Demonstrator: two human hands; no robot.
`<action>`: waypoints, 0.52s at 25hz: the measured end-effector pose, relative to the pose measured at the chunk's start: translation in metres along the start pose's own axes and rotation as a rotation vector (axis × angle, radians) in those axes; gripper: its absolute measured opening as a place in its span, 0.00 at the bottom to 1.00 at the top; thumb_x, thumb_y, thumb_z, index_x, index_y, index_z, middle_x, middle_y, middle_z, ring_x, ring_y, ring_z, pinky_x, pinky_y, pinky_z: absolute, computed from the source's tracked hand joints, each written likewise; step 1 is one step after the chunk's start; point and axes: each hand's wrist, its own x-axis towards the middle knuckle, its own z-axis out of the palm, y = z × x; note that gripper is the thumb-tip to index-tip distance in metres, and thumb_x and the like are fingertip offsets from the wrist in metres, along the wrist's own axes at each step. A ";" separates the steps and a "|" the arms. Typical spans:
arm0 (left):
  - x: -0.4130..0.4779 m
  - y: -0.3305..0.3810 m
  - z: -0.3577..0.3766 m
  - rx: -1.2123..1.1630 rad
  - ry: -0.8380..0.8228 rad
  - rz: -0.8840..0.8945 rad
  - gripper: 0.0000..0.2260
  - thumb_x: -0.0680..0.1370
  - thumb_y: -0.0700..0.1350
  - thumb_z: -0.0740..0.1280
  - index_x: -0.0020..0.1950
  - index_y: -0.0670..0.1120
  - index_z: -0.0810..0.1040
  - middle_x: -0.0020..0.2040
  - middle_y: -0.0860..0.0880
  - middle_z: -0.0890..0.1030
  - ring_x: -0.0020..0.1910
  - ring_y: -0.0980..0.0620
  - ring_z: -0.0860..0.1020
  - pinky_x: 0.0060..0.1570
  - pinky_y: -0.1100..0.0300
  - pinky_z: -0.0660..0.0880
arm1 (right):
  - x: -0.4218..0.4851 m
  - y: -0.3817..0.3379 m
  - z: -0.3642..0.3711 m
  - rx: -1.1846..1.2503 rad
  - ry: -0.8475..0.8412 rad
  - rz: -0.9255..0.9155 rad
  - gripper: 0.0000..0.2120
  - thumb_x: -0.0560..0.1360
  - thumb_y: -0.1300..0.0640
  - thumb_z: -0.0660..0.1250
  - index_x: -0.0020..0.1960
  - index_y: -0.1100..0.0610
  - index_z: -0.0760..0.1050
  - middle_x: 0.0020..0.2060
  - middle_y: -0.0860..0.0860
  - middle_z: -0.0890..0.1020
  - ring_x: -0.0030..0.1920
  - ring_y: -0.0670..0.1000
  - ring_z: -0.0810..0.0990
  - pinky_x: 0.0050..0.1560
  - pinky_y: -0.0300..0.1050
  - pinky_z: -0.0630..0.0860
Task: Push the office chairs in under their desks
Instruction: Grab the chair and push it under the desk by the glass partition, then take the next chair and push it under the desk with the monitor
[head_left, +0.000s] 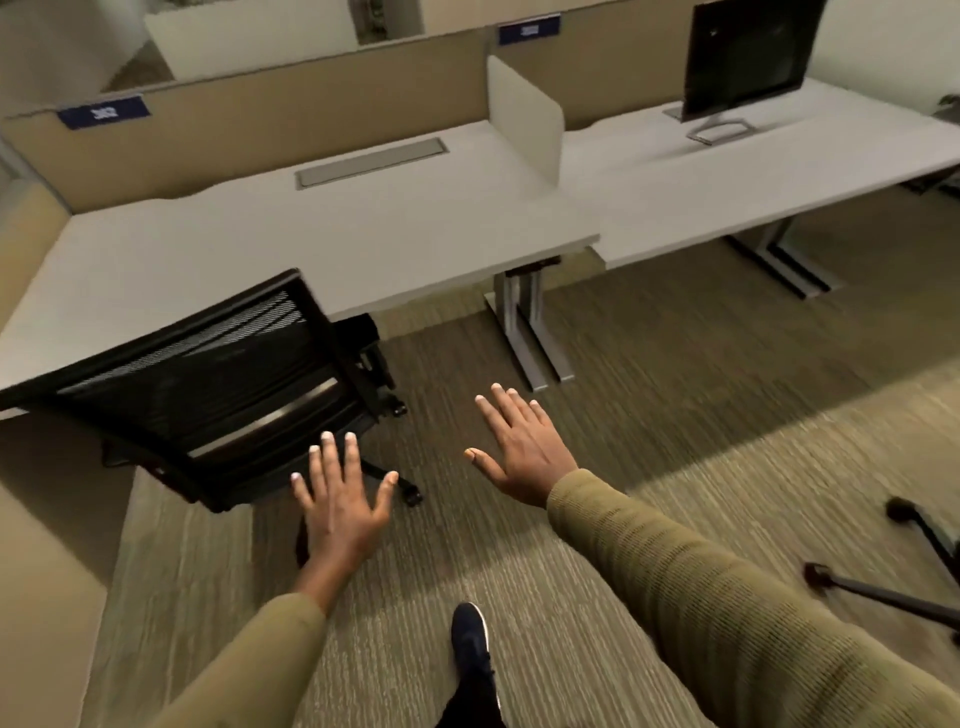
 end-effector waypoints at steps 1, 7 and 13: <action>-0.007 0.017 0.009 0.022 -0.032 0.049 0.40 0.78 0.69 0.47 0.84 0.47 0.50 0.84 0.42 0.46 0.83 0.42 0.44 0.78 0.37 0.42 | -0.017 0.012 0.002 -0.004 -0.001 0.039 0.38 0.81 0.33 0.50 0.82 0.53 0.46 0.82 0.56 0.48 0.81 0.57 0.47 0.80 0.58 0.47; -0.025 0.114 0.053 0.076 -0.158 0.297 0.42 0.76 0.71 0.43 0.84 0.48 0.50 0.84 0.43 0.47 0.83 0.43 0.45 0.78 0.37 0.42 | -0.093 0.080 0.016 0.022 -0.010 0.268 0.38 0.81 0.34 0.51 0.82 0.54 0.48 0.81 0.57 0.51 0.81 0.57 0.50 0.79 0.58 0.49; -0.018 0.217 0.103 0.082 -0.265 0.503 0.42 0.76 0.72 0.42 0.84 0.48 0.50 0.84 0.44 0.47 0.83 0.43 0.45 0.78 0.37 0.41 | -0.138 0.151 0.017 0.060 0.000 0.456 0.38 0.81 0.34 0.50 0.82 0.54 0.48 0.81 0.57 0.51 0.81 0.58 0.50 0.79 0.58 0.50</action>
